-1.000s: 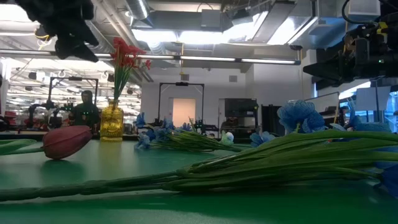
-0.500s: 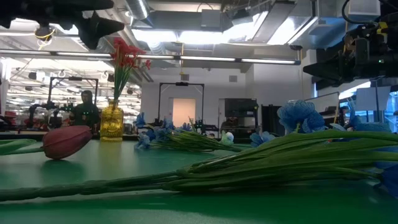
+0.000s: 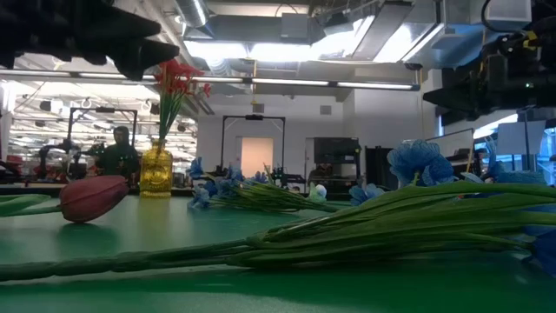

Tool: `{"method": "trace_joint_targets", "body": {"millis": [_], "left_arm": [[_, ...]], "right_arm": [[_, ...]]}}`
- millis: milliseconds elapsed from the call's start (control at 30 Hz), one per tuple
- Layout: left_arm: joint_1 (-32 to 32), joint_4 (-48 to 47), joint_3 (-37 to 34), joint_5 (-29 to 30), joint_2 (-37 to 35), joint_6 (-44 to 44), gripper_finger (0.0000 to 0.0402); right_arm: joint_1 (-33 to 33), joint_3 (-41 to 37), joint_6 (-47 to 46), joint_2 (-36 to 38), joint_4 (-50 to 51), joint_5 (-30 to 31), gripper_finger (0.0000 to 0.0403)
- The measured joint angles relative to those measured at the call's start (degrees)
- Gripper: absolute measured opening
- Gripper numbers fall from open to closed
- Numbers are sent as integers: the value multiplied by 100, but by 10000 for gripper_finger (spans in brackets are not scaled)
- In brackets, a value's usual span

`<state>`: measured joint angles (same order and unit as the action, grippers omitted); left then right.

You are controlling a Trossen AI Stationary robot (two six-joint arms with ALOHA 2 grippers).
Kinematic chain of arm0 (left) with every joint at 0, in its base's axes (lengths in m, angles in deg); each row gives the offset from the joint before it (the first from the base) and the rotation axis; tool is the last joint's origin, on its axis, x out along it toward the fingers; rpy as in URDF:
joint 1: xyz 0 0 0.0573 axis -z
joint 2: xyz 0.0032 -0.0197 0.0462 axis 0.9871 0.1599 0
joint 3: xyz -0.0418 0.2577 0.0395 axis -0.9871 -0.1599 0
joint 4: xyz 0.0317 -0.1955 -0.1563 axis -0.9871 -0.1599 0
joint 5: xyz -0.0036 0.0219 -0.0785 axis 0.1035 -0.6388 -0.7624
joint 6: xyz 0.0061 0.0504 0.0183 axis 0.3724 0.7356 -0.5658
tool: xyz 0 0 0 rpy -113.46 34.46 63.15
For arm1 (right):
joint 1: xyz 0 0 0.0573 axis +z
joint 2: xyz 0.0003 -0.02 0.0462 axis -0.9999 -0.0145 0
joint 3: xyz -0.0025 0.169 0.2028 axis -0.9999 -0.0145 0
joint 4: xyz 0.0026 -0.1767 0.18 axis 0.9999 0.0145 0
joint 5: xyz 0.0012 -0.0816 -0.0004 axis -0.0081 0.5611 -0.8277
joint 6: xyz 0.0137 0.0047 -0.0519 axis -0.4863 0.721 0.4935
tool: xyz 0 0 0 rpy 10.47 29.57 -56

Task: Sort flowers into vase by color
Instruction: Put the right white flower into the transparent vase

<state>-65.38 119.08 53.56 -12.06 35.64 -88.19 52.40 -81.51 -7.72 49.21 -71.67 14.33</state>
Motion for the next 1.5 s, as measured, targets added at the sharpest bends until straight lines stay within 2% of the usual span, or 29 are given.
{"method": "trace_joint_targets", "body": {"millis": [167,300,467,633,900,1033,1200,1367,1500], "left_arm": [[-63,696,-134,55,213,120,255],[-144,653,-157,242,324,-174,255],[-221,361,-155,768,439,-486,255],[-245,-152,-157,868,561,-789,255],[-245,100,-157,962,615,-941,255],[-245,205,-155,957,612,-1076,255],[-245,225,-155,960,612,-1092,255],[-245,365,-155,978,612,-1042,255],[-245,382,-155,997,610,-812,255]], "right_arm": [[0,-1,-1,-1,-139,0,1],[1,0,-22,-1,-299,48,1],[-1,1,-1005,1,-730,-52,1],[6,134,-1139,-3,-736,-156,1],[6,773,-1175,-56,-1187,-501,26],[6,1064,-1303,-330,-948,-505,38],[6,1537,-1330,-1139,-740,-454,51],[6,1980,-1297,-2492,-620,-448,63],[6,2462,-958,-3748,-95,-329,69]]}}
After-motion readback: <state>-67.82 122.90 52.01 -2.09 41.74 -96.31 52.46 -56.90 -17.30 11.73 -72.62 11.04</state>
